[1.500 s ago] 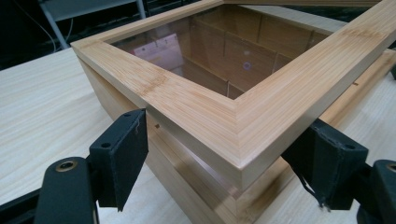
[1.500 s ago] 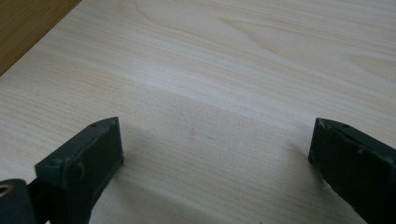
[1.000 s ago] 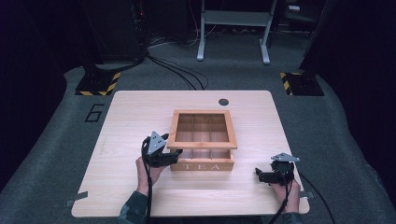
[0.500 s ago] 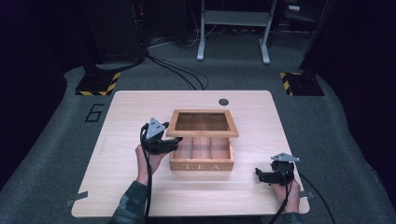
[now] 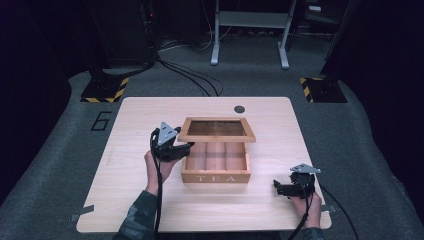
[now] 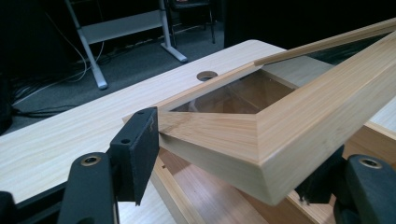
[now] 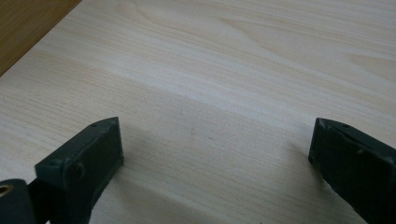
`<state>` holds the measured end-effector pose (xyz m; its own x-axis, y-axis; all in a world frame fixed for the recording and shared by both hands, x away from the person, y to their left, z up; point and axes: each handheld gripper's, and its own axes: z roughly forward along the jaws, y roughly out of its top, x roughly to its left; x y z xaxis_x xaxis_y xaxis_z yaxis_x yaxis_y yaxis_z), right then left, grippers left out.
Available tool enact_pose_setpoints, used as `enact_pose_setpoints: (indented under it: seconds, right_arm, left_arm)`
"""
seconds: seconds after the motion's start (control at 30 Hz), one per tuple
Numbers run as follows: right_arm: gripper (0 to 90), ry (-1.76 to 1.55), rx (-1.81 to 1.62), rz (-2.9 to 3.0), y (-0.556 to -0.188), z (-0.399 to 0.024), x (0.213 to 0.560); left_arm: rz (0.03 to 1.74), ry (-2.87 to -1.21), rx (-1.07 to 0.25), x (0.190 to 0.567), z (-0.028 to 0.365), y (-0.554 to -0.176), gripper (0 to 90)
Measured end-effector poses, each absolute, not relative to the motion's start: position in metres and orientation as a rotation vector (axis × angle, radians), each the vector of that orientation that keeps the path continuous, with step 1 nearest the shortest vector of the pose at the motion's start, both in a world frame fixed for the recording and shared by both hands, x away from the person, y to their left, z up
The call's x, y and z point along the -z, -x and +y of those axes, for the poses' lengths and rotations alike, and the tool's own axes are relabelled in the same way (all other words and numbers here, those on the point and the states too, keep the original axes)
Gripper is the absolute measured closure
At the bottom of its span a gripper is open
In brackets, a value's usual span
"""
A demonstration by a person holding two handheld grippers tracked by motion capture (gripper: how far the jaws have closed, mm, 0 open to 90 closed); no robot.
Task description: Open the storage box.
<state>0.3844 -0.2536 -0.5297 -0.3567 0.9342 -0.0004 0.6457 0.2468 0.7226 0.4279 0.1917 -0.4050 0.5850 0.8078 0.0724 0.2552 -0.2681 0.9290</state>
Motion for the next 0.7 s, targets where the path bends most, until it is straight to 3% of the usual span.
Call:
enact_pose_setpoints:
  seconds: [0.7]
  right_arm:
    - [2.7,-1.447,-0.898,2.090,-0.384,-0.254,0.529]
  left_arm:
    - [0.892,-1.825,-0.658,0.379,0.193,-0.448,36.8]
